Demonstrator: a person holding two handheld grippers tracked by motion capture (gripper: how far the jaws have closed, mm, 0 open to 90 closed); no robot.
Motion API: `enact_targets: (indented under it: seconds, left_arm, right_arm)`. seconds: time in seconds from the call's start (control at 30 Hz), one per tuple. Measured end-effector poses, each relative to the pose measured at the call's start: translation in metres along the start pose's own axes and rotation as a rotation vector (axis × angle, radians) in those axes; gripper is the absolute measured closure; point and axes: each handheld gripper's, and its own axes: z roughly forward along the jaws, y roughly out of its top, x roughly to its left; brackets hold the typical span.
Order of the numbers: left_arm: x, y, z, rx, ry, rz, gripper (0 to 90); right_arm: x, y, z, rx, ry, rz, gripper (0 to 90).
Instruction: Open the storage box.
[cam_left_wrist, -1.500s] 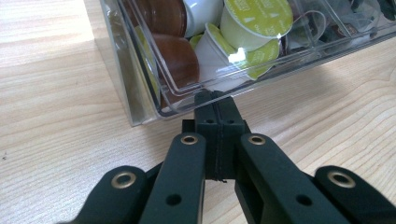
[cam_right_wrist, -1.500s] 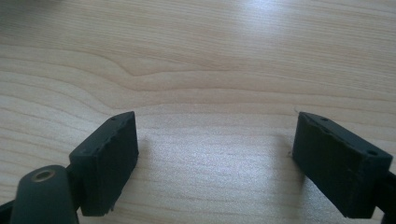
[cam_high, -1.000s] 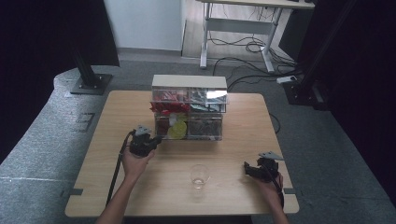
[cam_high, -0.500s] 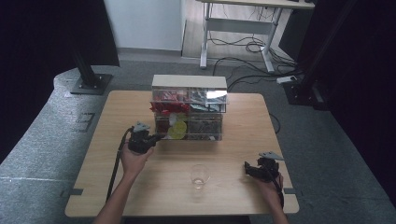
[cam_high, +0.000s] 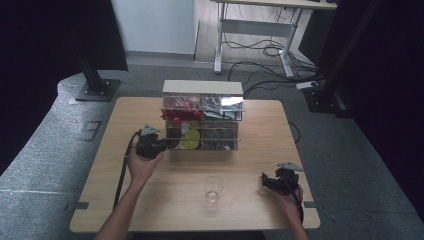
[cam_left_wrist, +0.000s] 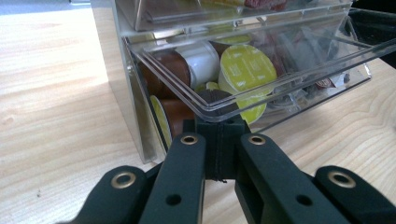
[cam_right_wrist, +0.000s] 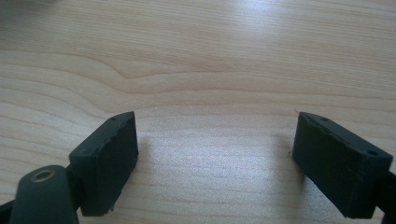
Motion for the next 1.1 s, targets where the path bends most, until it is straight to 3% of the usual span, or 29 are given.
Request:
enact_targets:
  seconds: [0.27,0.5,0.9,1.1]
  left_arm:
    - [-0.002,0.008,0.0,-0.013,0.005,0.012,90.0]
    - [0.0,0.01,0.003,-0.027,0.0,-0.007,90.0]
    - [-0.005,0.026,0.003,-0.034,-0.002,0.025,90.0]
    - [-0.004,0.029,0.004,-0.037,-0.004,0.02,90.0]
  right_arm:
    - [0.0,-0.001,0.0,-0.001,0.003,-0.003,14.4]
    - [-0.001,-0.001,-0.001,0.0,0.007,-0.007,14.4]
    - [-0.002,-0.002,-0.003,0.0,0.005,-0.005,14.4]
    - [-0.002,-0.003,-0.003,0.001,0.004,-0.002,14.4]
